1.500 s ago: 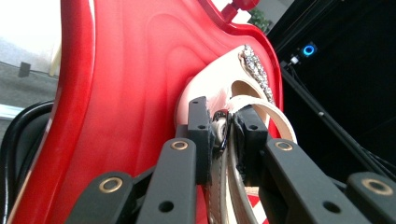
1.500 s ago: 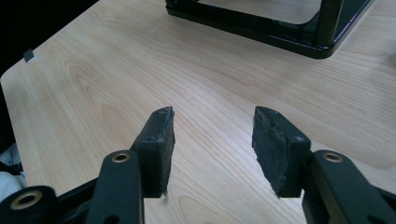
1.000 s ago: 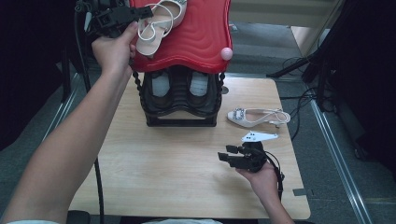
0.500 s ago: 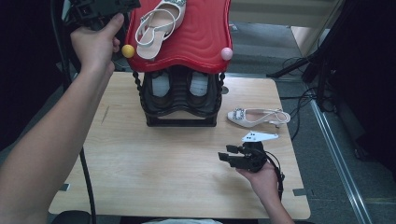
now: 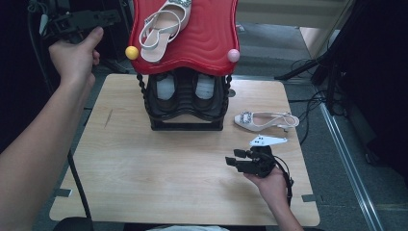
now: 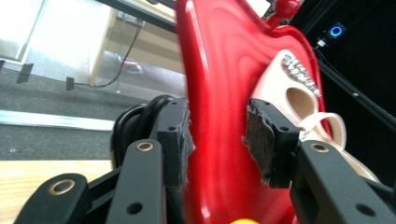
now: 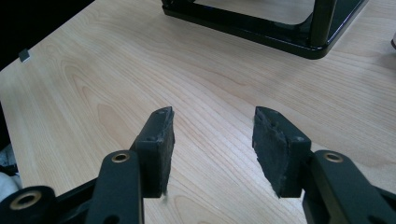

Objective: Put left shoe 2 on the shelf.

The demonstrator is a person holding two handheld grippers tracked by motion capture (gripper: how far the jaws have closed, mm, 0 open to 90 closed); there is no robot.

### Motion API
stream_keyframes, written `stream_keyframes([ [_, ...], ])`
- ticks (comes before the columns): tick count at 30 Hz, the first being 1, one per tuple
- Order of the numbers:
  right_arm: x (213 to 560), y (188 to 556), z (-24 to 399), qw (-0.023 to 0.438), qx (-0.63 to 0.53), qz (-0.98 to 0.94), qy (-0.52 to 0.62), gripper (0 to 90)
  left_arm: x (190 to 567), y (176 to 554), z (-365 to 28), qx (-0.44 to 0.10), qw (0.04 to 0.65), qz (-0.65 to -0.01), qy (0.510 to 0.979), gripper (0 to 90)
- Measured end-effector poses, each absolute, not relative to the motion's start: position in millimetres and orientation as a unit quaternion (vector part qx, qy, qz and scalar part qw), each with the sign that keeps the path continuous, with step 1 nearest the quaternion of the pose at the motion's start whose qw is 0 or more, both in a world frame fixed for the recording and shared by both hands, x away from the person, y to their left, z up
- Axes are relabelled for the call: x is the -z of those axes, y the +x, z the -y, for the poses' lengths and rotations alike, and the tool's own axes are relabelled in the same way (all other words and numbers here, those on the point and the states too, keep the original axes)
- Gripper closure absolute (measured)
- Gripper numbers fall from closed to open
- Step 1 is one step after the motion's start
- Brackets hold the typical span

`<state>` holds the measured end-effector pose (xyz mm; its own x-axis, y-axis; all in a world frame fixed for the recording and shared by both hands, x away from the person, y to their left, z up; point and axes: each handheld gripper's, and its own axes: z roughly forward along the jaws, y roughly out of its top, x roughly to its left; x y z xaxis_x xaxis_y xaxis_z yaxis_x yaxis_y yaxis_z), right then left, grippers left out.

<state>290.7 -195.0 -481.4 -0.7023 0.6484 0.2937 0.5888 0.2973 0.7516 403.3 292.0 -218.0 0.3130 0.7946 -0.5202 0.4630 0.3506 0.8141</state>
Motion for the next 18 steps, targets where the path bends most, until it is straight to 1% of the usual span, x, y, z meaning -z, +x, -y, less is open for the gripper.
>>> stream_keyframes([
  [5, 480.9, 290.6, 195.5, 0.032, -0.452, -0.803, 0.387, 50.0, 236.1, 401.4, -303.1, -0.134, 0.589, -0.575, 0.552, 58.3],
  [7, 480.9, 290.9, 196.0, 0.033, -0.452, -0.803, 0.387, 50.0, 244.2, 401.7, -307.0, -0.126, 0.594, -0.569, 0.554, 56.6],
  [9, 480.5, 290.4, 196.1, 0.031, -0.452, -0.802, 0.39, 49.9, 253.1, 402.7, -309.9, -0.122, 0.585, -0.572, 0.561, 55.3],
  [15, 479.1, 291.2, 198.4, 0.033, -0.458, -0.797, 0.393, 49.7, 285.8, 402.0, -318.7, -0.117, 0.572, -0.583, 0.564, 54.8],
  [18, 478.1, 291.4, 199.9, 0.035, -0.458, -0.796, 0.395, 49.6, 301.3, 403.4, -320.0, -0.104, 0.57, -0.591, 0.562, 54.7],
])
